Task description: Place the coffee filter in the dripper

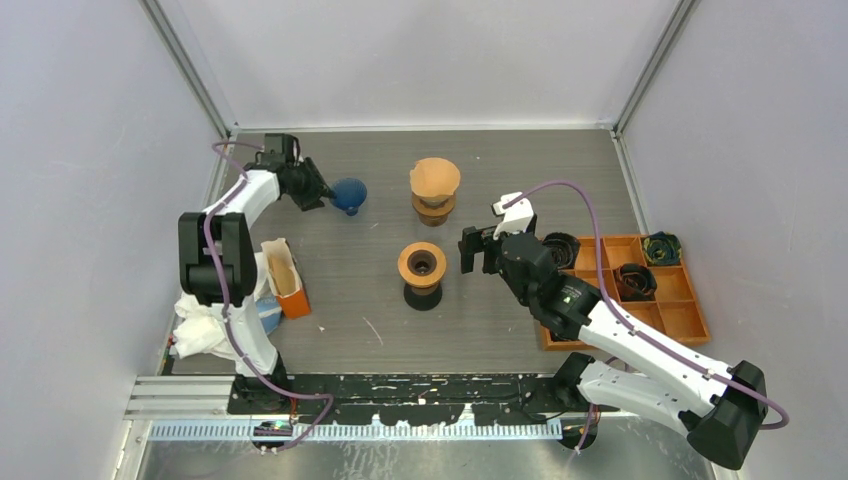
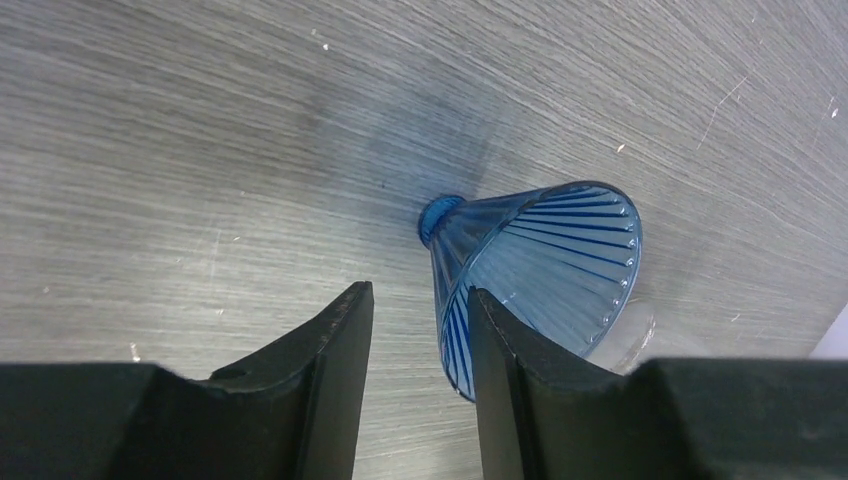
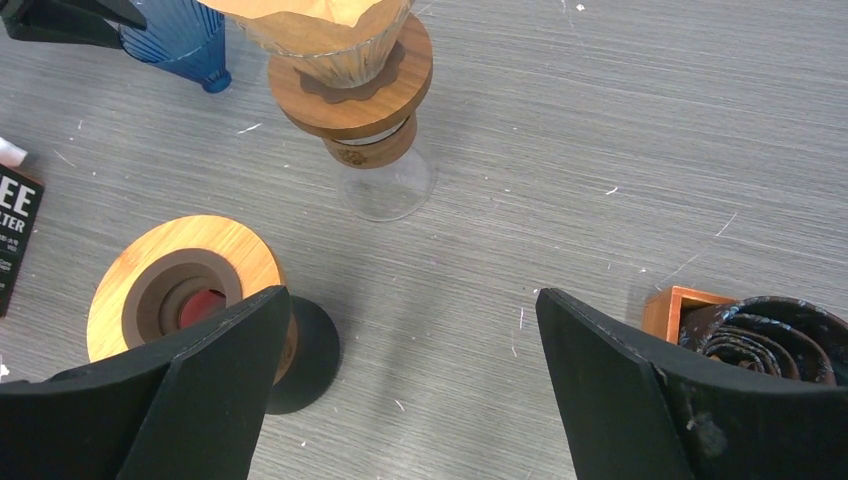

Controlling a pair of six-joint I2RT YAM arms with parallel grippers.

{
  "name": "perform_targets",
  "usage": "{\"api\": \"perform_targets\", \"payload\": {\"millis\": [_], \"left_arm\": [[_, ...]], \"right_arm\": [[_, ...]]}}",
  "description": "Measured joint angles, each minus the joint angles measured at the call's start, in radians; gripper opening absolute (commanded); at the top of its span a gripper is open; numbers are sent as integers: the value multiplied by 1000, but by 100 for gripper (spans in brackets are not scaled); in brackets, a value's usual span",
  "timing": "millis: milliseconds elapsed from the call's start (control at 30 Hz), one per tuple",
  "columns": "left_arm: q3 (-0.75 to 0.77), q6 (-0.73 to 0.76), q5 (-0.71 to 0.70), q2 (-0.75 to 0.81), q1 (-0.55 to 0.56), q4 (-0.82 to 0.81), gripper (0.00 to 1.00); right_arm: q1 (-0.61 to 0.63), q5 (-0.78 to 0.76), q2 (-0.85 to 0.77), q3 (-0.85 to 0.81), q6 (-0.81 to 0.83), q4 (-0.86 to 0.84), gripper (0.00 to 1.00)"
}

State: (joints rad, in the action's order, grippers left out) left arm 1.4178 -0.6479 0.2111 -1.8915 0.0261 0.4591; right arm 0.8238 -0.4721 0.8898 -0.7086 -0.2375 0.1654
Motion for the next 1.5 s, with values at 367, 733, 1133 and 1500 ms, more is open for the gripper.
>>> {"api": "perform_targets", "payload": {"millis": [367, 733, 1133, 1500], "left_arm": [[52, -26, 67, -81, 0, -26, 8], [10, -28, 80, -47, 0, -18, 4], [-83, -5, 99, 267, 6, 73, 0], [-106, 53, 130, 489, 88, 214, 0]], "right_arm": [[0, -12, 14, 0, 0, 6, 100], [0, -11, 16, -9, -4, 44, 100], [0, 29, 44, -69, -30, 117, 100], [0, 97, 53, -124, -66, 172, 100]]}}
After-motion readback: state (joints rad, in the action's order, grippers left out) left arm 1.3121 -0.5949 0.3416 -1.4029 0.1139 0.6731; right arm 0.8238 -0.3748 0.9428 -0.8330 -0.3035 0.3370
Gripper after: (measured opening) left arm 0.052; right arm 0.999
